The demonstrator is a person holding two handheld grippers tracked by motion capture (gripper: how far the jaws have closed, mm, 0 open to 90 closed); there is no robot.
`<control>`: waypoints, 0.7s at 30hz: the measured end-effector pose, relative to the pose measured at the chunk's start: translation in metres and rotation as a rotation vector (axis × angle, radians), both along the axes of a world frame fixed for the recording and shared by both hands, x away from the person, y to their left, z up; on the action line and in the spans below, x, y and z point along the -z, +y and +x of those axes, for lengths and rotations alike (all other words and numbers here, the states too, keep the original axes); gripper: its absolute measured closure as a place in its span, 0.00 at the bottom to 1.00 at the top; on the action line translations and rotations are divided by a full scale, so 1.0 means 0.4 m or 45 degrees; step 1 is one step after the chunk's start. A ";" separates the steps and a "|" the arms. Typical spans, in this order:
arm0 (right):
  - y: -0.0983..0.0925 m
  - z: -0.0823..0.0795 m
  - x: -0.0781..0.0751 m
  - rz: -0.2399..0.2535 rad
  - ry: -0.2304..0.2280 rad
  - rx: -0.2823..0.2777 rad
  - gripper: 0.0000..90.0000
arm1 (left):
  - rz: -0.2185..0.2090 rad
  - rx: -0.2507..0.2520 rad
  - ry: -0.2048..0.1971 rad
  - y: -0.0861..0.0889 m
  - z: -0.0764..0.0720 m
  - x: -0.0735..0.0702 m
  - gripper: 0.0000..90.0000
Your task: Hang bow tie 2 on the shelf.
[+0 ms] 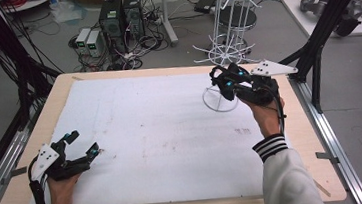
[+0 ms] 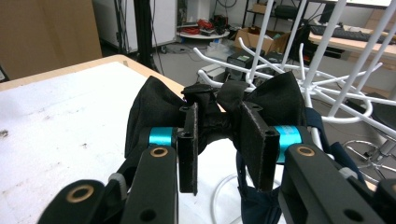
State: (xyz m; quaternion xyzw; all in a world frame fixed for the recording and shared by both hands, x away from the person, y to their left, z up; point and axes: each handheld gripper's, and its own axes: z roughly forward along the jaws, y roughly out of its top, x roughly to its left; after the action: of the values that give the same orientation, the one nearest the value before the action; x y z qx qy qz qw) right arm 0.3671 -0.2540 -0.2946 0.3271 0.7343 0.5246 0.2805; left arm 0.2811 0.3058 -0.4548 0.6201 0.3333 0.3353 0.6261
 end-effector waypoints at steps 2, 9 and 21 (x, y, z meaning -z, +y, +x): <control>0.002 0.000 0.001 -0.006 0.002 0.002 0.77 | -0.001 0.000 0.000 0.000 0.000 0.000 0.16; 0.007 -0.006 0.001 -0.028 -0.020 -0.011 0.79 | -0.006 0.000 0.002 0.000 0.000 0.000 0.16; 0.029 -0.027 -0.003 -0.077 -0.089 0.016 0.45 | -0.005 -0.002 0.001 0.000 0.001 0.000 0.16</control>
State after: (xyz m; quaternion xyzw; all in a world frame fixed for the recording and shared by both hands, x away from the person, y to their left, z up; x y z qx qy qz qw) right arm 0.3563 -0.2425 -0.2936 0.3047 0.7374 0.5115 0.3190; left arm 0.2814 0.3059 -0.4548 0.6187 0.3346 0.3350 0.6269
